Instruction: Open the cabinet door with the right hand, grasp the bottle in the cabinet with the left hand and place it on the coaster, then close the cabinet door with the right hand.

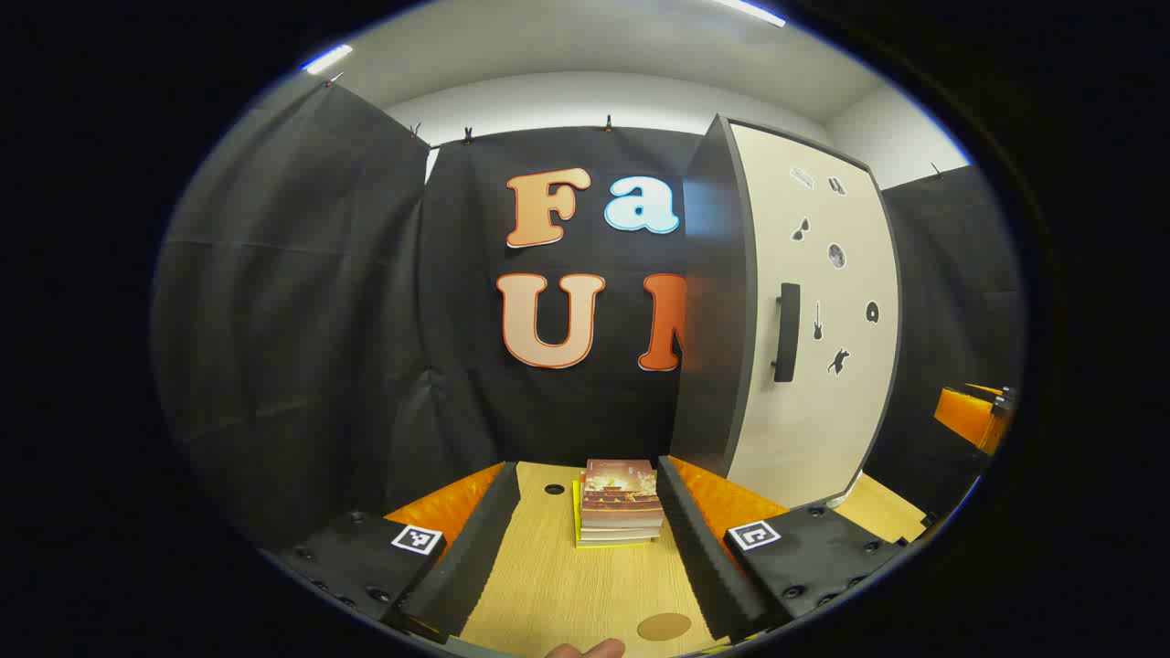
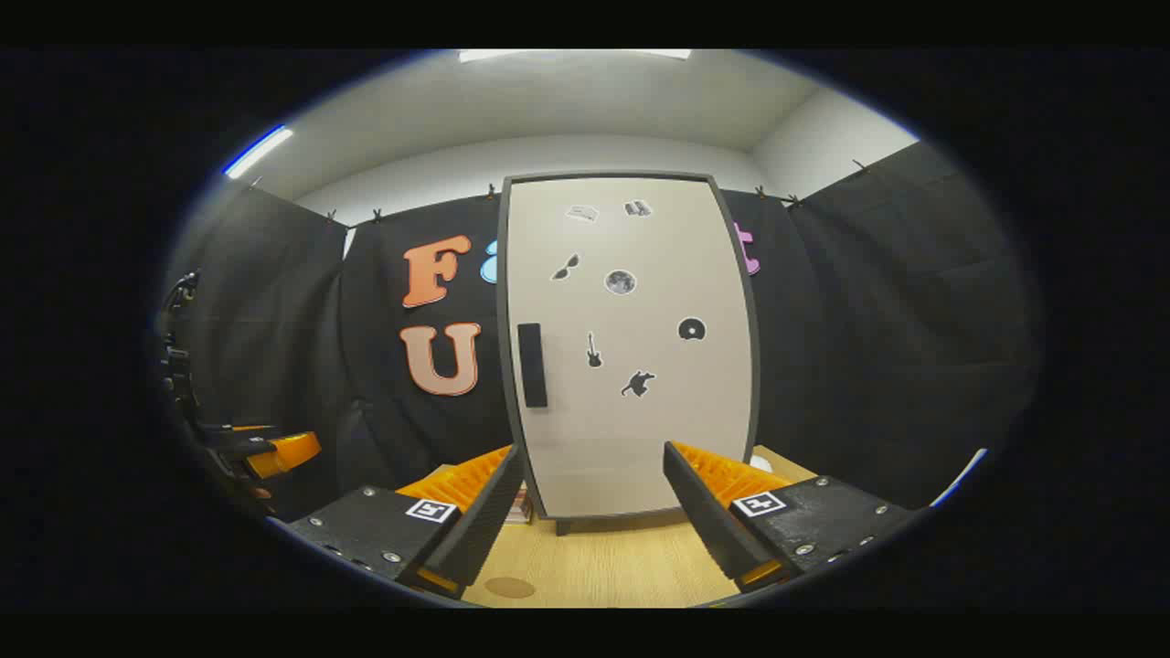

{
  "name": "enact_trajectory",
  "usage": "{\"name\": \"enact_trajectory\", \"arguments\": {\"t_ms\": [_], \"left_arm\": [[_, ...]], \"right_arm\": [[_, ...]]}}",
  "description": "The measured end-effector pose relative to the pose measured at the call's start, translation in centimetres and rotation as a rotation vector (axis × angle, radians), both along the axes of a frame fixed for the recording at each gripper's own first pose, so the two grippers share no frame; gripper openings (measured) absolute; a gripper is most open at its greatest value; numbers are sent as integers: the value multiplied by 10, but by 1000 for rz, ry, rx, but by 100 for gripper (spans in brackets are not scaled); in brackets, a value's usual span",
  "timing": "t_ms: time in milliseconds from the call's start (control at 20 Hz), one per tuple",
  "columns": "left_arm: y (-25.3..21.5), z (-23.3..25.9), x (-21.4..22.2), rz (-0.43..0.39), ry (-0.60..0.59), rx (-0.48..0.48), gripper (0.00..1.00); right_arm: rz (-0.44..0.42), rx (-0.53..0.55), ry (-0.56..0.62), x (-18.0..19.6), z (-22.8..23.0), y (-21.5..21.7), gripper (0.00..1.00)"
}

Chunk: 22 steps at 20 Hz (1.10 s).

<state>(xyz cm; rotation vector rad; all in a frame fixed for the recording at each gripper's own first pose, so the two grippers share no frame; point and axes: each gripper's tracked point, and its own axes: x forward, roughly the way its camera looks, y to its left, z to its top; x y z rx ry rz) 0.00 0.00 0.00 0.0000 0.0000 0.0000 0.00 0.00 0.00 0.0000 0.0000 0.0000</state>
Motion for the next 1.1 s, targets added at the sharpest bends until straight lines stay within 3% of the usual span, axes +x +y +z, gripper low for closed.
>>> {"name": "enact_trajectory", "arguments": {"t_ms": [50,1100], "left_arm": [[0,-1,1,3,3,-4,98],[13,-3,13,23,2,-4,98]], "right_arm": [[2,0,2,2,0,0,94],[7,-2,-1,19,-2,8,94]]}}
